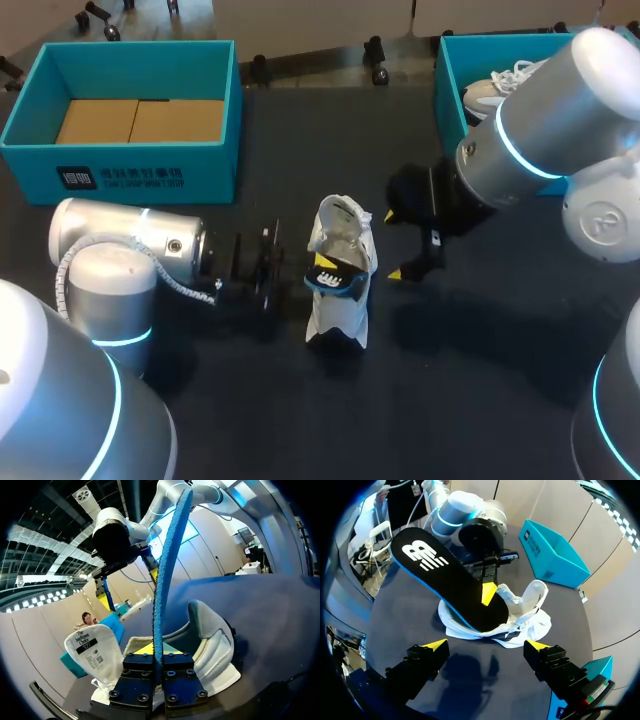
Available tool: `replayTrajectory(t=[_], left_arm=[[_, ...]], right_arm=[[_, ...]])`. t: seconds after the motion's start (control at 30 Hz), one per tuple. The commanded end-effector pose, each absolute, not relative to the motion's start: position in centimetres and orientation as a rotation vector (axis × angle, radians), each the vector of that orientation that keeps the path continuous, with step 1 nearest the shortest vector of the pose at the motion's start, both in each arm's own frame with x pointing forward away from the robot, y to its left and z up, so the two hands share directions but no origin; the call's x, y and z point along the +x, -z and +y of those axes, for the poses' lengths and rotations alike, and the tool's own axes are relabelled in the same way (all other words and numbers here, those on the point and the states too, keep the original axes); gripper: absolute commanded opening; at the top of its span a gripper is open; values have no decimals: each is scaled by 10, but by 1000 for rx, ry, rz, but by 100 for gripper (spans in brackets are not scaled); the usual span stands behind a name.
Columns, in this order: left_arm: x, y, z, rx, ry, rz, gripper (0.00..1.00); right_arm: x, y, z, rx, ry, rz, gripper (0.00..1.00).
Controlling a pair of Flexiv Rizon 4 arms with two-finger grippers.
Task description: Take the shoe out of the shoebox, open the shoe tongue, remove and reinsert the insole, then place the shoe into the shoebox
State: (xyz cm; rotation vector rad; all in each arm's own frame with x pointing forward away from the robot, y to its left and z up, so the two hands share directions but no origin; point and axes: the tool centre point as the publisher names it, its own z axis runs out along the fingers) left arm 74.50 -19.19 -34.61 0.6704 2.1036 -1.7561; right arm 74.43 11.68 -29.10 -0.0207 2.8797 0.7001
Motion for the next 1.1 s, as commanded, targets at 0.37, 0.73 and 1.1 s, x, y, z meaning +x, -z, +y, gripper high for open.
replayTrajectory(t=[0.37,0.73,1.1], left_arm=[[736,323,-188,663,1827,2031,56],[724,310,-183,699,1880,1989,26],[727,320,-186,752,1825,2042,0]], right_arm=[[744,292,117,-20,-701,2878,100],[744,292,117,-20,-701,2878,100],[744,292,117,-20,-701,2878,100]])
